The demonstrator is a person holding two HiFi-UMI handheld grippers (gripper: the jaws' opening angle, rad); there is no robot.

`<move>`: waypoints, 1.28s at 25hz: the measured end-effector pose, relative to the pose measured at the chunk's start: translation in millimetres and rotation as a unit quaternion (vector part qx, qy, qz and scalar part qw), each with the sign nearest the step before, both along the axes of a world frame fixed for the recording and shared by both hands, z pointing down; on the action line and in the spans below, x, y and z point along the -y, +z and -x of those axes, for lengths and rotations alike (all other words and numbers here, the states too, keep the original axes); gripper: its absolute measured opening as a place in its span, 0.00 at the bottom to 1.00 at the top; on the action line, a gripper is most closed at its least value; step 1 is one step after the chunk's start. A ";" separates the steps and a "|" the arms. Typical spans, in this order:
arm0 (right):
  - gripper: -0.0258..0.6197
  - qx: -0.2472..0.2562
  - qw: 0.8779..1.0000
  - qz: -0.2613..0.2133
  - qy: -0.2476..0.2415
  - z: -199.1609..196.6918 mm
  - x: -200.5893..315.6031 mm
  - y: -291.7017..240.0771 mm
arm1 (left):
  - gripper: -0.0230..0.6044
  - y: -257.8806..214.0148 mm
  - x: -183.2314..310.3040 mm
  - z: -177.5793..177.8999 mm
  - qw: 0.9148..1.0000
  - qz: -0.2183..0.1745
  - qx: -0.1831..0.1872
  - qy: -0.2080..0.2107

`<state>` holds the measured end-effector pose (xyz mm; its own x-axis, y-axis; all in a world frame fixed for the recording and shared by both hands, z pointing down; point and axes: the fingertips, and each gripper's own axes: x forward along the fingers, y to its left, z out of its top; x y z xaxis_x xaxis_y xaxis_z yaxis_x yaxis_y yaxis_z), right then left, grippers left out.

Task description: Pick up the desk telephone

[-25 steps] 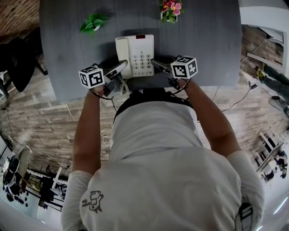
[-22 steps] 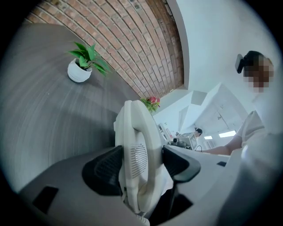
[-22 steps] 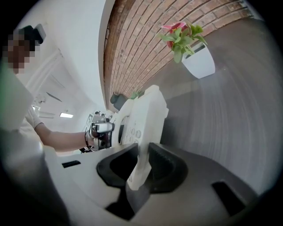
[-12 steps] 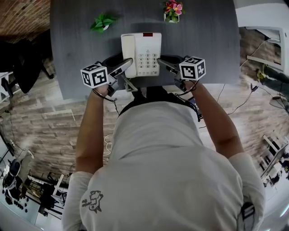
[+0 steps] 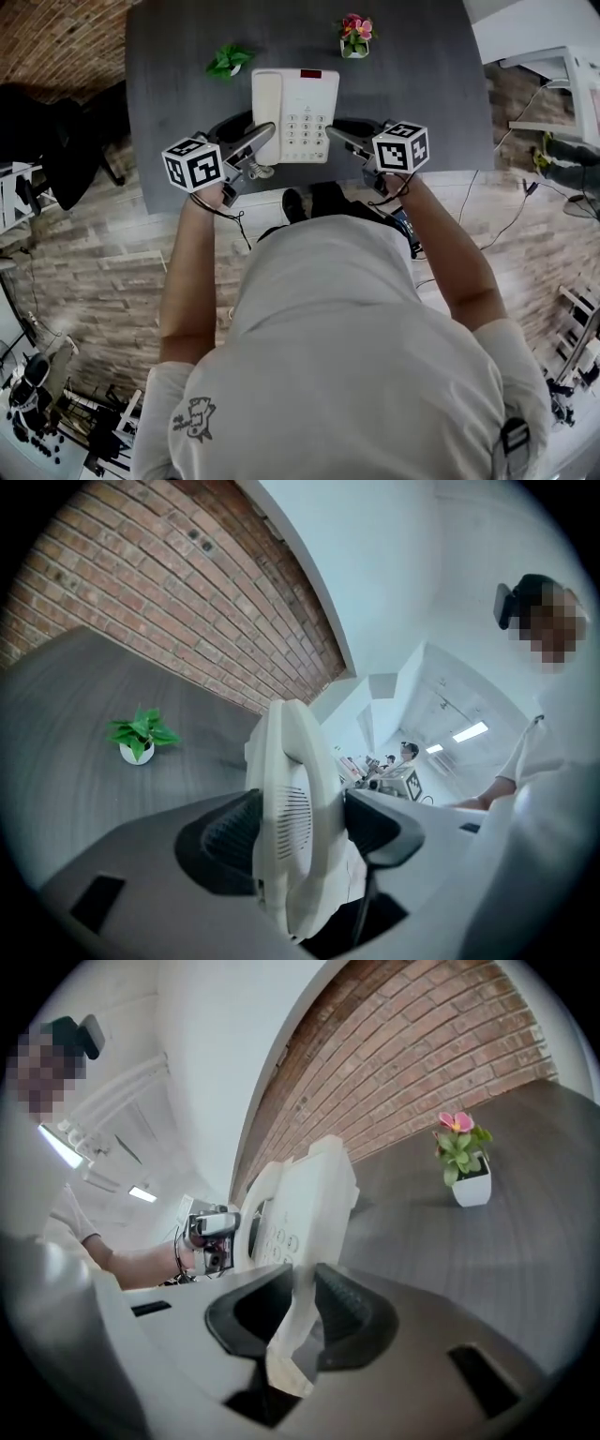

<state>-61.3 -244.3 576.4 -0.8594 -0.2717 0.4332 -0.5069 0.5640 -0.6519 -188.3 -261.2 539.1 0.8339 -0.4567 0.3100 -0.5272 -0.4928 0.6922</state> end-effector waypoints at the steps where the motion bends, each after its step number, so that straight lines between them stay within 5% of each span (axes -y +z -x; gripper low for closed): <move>1: 0.17 -0.001 1.000 -0.008 0.002 1.2 -1.5 -6.1 | 0.51 -5.4 -2.3 1.6 1.000 -0.006 0.000 0.001; 15: 0.16 -0.013 0.995 -0.092 0.029 8.8 -35.2 -62.1 | 0.51 -49.7 -45.8 12.8 0.998 -0.062 -0.014 0.010; 32: 0.16 -0.024 0.996 -0.078 0.036 7.2 -55.2 -68.4 | 0.51 -53.4 -60.8 11.7 0.998 -0.050 -0.027 0.009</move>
